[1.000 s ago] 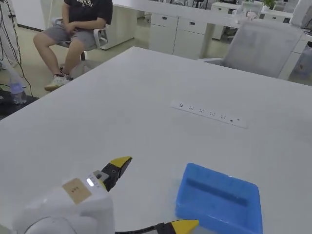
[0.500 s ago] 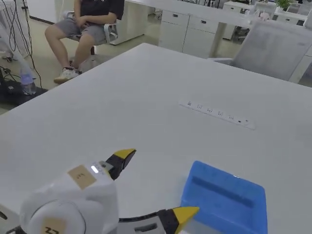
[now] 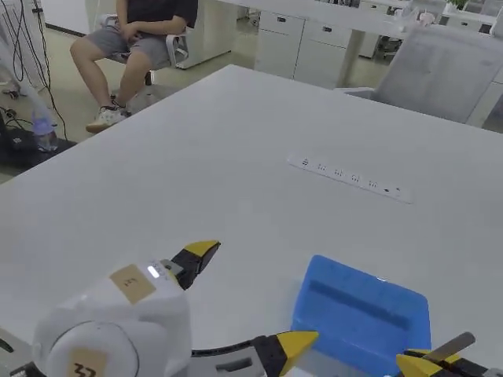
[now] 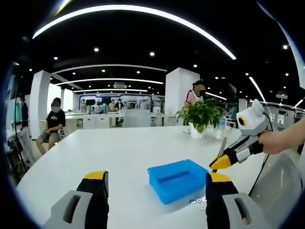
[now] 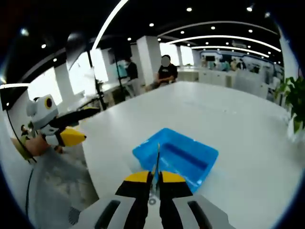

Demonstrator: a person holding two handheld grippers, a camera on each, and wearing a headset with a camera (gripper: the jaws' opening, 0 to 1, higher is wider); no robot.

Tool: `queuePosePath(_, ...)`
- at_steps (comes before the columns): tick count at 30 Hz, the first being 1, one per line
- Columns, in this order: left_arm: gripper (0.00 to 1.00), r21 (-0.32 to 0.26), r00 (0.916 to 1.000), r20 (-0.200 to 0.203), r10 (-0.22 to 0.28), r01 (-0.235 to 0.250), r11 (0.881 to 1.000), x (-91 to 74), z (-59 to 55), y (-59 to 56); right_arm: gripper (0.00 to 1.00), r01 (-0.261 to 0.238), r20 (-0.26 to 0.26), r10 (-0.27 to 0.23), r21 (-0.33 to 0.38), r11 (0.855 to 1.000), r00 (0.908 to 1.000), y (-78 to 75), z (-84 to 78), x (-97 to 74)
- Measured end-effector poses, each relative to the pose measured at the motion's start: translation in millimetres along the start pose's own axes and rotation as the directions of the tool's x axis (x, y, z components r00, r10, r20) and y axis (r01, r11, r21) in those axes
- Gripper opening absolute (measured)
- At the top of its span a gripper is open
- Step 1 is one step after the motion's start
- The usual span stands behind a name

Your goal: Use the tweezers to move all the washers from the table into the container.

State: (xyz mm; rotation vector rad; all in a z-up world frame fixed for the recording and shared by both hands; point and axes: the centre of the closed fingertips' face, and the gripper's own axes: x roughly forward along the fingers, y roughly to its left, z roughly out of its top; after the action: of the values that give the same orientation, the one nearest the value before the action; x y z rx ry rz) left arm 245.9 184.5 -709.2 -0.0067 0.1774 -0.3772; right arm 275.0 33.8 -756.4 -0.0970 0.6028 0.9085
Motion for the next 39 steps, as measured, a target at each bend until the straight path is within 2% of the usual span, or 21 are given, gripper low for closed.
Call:
queuePosePath(5,0.83,-0.013,0.9999,-0.006,0.012,-0.012,1.0,-0.9,-1.5,3.6,0.03,0.024,0.028,-0.025,0.03,0.999,0.9993,-12.7,8.4,0.0)
queuePosePath(10,0.83,-0.022,1.0,0.004,0.0,0.0,1.0,-0.8,0.4,1.3,0.03,0.045,0.038,-0.047,0.049,0.998,0.9982,-23.6,14.7,2.2)
queuePosePath(21,0.83,-0.019,0.9998,-0.019,-0.011,0.01,1.0,0.8,-4.3,-0.9,0.03,0.067,0.026,-0.068,0.046,0.997,0.9973,-45.1,22.5,19.0)
queuePosePath(24,0.84,-0.004,0.9999,-0.013,-0.002,0.002,1.0,0.6,-3.3,0.6,0.03,0.073,0.016,-0.073,0.046,0.996,0.9972,-49.6,20.9,23.7)
queuePosePath(39,0.83,-0.024,0.9998,-0.007,-0.021,0.021,0.999,1.4,-1.6,-2.6,0.03,0.086,-0.064,-0.085,0.023,0.996,0.9944,-67.1,1.6,50.5)
